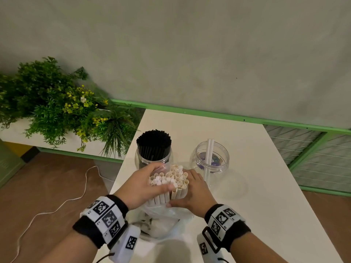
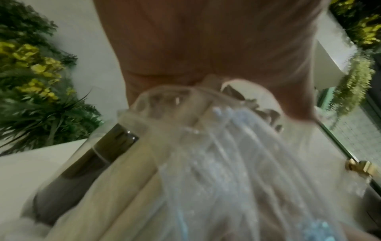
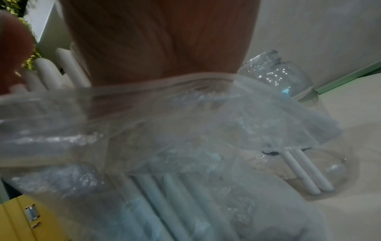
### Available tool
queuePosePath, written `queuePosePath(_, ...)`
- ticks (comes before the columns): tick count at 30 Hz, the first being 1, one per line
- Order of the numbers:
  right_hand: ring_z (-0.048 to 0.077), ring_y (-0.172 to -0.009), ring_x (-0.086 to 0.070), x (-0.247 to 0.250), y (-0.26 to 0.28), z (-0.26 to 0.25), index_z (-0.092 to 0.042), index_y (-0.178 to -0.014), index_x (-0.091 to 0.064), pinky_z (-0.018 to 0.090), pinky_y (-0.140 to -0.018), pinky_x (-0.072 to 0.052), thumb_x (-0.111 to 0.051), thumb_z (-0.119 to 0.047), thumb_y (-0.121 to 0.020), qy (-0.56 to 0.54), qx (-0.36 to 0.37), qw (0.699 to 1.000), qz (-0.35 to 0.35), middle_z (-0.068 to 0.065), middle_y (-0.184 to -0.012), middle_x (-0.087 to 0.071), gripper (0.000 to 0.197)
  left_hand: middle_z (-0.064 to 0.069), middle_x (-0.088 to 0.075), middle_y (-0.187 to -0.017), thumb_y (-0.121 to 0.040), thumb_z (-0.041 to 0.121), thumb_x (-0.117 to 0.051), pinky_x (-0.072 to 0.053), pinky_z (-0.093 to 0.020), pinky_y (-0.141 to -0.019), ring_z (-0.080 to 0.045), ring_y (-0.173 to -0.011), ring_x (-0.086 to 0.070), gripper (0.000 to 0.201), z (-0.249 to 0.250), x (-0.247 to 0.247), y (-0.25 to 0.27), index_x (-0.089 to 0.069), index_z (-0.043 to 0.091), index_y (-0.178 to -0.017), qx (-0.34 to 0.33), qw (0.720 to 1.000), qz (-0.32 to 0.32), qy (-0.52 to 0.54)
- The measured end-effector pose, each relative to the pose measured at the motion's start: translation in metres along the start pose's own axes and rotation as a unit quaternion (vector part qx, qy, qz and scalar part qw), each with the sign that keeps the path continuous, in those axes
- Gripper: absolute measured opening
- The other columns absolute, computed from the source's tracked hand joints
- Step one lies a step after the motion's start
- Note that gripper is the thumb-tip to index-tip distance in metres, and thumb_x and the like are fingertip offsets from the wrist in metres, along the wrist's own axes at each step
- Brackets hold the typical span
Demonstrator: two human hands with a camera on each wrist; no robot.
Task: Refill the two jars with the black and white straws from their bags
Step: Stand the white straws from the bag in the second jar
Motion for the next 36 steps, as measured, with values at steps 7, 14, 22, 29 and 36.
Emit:
queuePosePath(7,0.012,-0.113,-0.043,-0.006,0.003,-0.002,-0.035,-0.134,-0.042,0.035,-0.099,-0.04,-0.052,-0.094,-0.039,0.026,0.008,1.0,-0.011,-0.014,-0.12,-0.046,0.112,-0.002,-0.071,-0.085,-0.093,0.008,-0.055,-0.048,-0.019,-0.07,-0.018,-0.087,-0.065,0.013,-0.03,0.02,-0.005,-0.056,0.017,-0.103,0.102,0.966,0.125,0.201)
queuePosePath(14,0.012,-0.107,-0.041,-0.004,0.01,0.004,-0.03,-0.131,-0.043,0.034,-0.094,-0.042,-0.05,-0.089,-0.051,0.038,-0.03,0.999,-0.013,-0.013,-0.116,-0.042,0.099,0.015,-0.064,-0.112,-0.091,0.044,-0.054,-0.041,-0.024,-0.088,0.003,-0.102,-0.058,0.02,-0.029,0.032,0.017,-0.067,0.033,-0.101,0.064,0.985,0.106,0.117)
queuePosePath(22,0.018,-0.109,-0.047,0.013,0.026,-0.002,-0.026,-0.106,-0.042,0.036,-0.091,-0.047,-0.07,-0.067,-0.06,-0.037,0.015,0.985,0.169,-0.003,-0.119,-0.036,0.068,0.014,-0.036,-0.142,-0.055,0.079,-0.064,-0.039,-0.026,-0.101,-0.005,-0.121,-0.044,0.105,-0.037,0.011,0.033,-0.029,0.03,-0.141,0.058,0.984,0.051,-0.161)
queuePosePath(29,0.027,-0.12,-0.045,0.011,0.037,0.004,-0.034,-0.106,-0.044,0.041,-0.1,-0.04,-0.077,-0.05,-0.067,0.022,0.025,0.988,0.148,-0.002,-0.127,-0.03,0.054,0.004,-0.046,-0.135,-0.068,0.062,-0.071,-0.04,-0.029,-0.099,-0.012,-0.12,-0.048,0.09,-0.058,0.002,0.025,-0.033,0.026,-0.141,0.115,0.979,0.049,-0.161)
queuePosePath(36,0.018,-0.122,-0.04,0.007,0.032,0.0,-0.036,-0.107,-0.05,0.036,-0.102,-0.039,-0.079,-0.019,-0.073,-0.02,0.047,0.991,0.127,-0.007,-0.13,-0.027,0.048,0.004,-0.05,-0.128,-0.068,0.057,-0.074,-0.042,-0.028,-0.096,-0.012,-0.114,-0.05,0.087,-0.062,0.002,0.021,-0.037,0.026,-0.14,0.111,0.983,0.05,-0.136)
Point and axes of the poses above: each hand's wrist, its own y-axis away from the middle knuckle, its own x-axis out of the back of the hand, z = x × y, the point moved 7 cm from there along -y, towards the middle knuckle
